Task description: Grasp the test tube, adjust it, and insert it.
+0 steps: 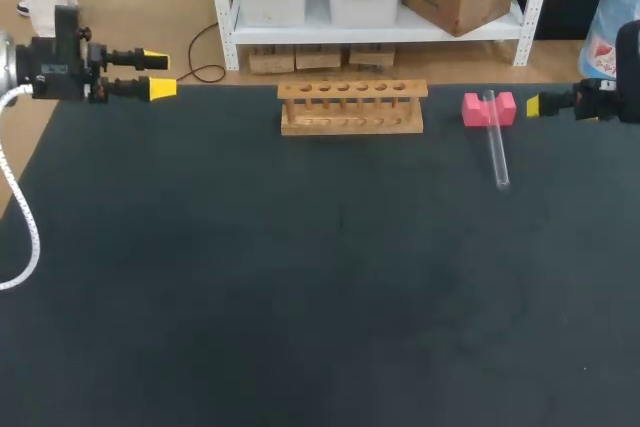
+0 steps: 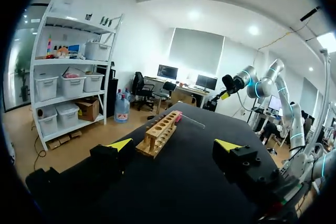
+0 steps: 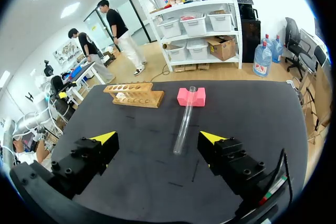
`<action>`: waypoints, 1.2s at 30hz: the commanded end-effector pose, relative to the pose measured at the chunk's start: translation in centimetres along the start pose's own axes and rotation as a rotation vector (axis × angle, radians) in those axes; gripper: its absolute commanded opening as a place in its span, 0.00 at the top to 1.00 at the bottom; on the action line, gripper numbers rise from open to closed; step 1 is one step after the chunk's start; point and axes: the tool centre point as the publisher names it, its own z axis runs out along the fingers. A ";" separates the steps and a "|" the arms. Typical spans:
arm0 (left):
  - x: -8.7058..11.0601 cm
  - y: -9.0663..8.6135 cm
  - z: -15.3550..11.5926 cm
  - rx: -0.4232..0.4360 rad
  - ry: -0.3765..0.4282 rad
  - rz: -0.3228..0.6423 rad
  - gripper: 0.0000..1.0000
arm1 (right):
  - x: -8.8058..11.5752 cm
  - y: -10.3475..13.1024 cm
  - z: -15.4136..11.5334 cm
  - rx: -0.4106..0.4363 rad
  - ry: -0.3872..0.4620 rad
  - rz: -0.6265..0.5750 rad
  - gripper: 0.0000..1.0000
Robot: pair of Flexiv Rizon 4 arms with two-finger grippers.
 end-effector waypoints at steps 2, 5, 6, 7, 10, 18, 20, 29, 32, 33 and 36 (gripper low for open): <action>0.3 0.9 1.5 0.032 0.012 0.006 0.00 | 0.0 0.1 -0.1 0.006 0.000 0.000 0.00; 0.5 1.1 2.1 0.032 0.021 0.017 0.00 | 0.0 0.1 -0.1 0.006 0.000 0.000 0.00; 0.5 1.2 2.4 0.035 0.019 0.018 0.00 | 0.0 0.1 -0.1 0.006 0.000 0.000 0.00; 0.5 1.4 2.5 0.036 0.020 0.028 0.00 | 0.0 0.1 -0.1 0.006 0.000 0.000 0.00; 0.6 2.0 3.2 0.026 0.024 0.034 0.00 | 0.0 0.1 -0.1 0.006 0.000 0.000 0.00; 0.6 3.4 4.1 -0.006 0.023 0.046 0.00 | 0.0 0.1 -0.1 0.006 0.000 0.000 0.00; 0.5 3.5 4.2 -0.005 0.024 0.046 0.00 | 0.0 0.1 -0.1 0.006 0.000 0.000 0.00; 0.5 3.5 4.2 -0.005 0.024 0.046 0.00 | 0.0 0.1 -0.1 0.006 0.000 0.000 0.00; 0.5 3.5 4.2 -0.005 0.024 0.046 0.00 | 0.0 0.1 -0.1 0.006 0.000 0.000 0.00; 0.5 3.5 4.2 -0.005 0.024 0.046 0.00 | 0.0 0.1 -0.1 0.006 0.000 0.000 0.00; 0.5 3.5 4.2 -0.005 0.024 0.046 0.00 | 0.0 0.1 -0.1 0.006 0.000 0.000 0.00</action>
